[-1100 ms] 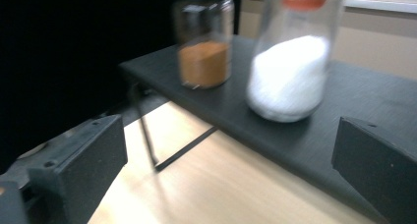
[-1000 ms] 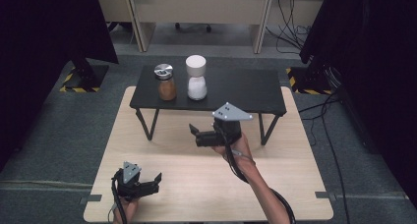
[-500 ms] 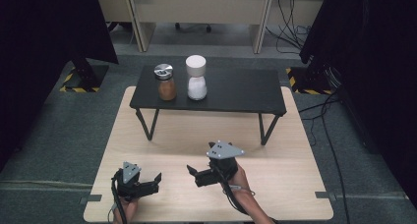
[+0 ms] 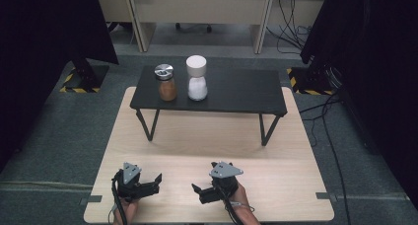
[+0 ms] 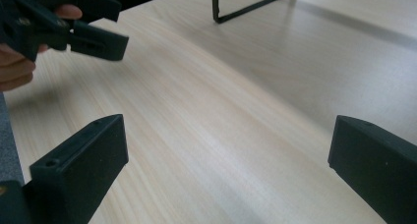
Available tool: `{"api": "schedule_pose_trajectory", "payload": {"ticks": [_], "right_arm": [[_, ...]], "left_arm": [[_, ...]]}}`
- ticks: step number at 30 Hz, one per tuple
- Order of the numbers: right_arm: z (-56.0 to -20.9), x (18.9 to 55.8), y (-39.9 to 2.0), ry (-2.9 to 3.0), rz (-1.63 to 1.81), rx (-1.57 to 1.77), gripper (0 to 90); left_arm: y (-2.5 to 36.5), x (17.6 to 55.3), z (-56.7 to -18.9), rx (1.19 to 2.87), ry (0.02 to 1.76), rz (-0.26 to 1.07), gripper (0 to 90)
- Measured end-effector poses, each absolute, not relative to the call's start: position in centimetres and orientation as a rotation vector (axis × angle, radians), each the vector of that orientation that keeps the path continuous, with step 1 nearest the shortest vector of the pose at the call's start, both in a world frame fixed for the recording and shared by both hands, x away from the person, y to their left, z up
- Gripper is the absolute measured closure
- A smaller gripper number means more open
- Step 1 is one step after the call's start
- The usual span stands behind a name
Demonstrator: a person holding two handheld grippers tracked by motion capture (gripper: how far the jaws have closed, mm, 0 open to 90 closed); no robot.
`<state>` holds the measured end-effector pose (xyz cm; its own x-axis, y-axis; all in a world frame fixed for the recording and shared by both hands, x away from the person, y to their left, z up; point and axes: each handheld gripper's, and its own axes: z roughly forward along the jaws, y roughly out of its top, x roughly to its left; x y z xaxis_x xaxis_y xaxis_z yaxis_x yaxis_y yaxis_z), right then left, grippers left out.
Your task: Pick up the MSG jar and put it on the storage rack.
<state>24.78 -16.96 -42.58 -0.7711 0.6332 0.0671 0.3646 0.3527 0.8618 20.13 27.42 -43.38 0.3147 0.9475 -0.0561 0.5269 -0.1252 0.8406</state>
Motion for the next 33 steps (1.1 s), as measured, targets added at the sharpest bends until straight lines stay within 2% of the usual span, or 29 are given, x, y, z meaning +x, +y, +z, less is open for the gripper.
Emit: {"api": "schedule_pose_trajectory", "payload": {"ticks": [3,13,33], "right_arm": [[-44.0,24.2,-16.9,2.351,1.367,0.897,1.6],[-45.0,24.0,-16.3,2.404,1.277,0.905,1.8],[-45.0,24.1,-18.0,2.315,1.306,1.012,1.8]], "left_arm": [[27.4,20.1,-43.4,1.776,1.325,0.659,1.4],[27.6,20.0,-43.3,1.772,1.321,0.656,1.3],[27.4,20.1,-43.3,1.773,1.323,0.658,1.3]]}}
